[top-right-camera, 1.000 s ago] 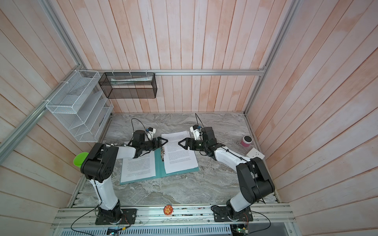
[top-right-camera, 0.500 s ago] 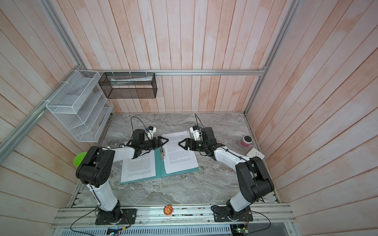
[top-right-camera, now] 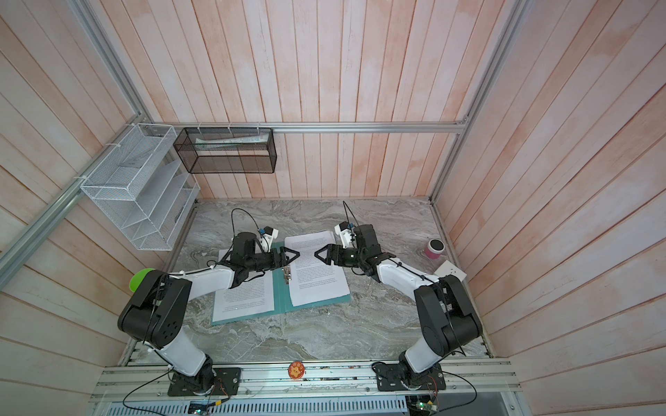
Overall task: Put the files into the folder
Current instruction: 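Grasp the metal clip lever with the right gripper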
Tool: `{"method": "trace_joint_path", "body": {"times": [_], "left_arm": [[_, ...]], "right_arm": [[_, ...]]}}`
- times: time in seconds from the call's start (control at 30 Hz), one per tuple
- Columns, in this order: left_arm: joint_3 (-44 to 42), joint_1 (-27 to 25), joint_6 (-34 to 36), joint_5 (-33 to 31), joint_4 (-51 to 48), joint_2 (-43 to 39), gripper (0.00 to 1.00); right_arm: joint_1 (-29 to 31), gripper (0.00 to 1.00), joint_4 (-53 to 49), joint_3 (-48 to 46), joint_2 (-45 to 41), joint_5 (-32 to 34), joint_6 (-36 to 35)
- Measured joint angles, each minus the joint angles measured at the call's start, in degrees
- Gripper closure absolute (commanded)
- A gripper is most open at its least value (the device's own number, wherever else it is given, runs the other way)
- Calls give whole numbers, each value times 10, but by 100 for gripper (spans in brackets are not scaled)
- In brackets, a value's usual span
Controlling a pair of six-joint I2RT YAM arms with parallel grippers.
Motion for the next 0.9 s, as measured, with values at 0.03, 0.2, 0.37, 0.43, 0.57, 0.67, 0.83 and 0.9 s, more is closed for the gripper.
{"method": "trace_joint_path", "body": {"times": [0.03, 0.2, 0.37, 0.43, 0.57, 0.67, 0.83, 0.9], "left_arm": [[-8, -1, 0, -2, -4, -11, 16], [-27, 0, 7, -27, -49, -96, 16], [-27, 12, 16, -44, -91, -194, 15], [-28, 21, 20, -46, -110, -222, 15], [-64, 41, 23, -47, -123, -268, 15], [-119, 58, 21, -45, -116, -279, 15], [-195, 73, 17, -43, -106, -272, 15], [-209, 75, 17, -42, -97, -264, 15]], "right_arm": [[2, 26, -1, 0, 0, 3, 2], [22, 61, -10, 9, 13, 20, 24], [53, 71, -9, 42, 53, 33, 66], [64, 71, -7, 61, 75, 32, 91], [87, 71, 15, 89, 118, 23, 150], [104, 71, 33, 98, 146, 7, 185], [126, 71, 37, 134, 193, -18, 223], [132, 71, 43, 142, 201, -29, 240]]}}
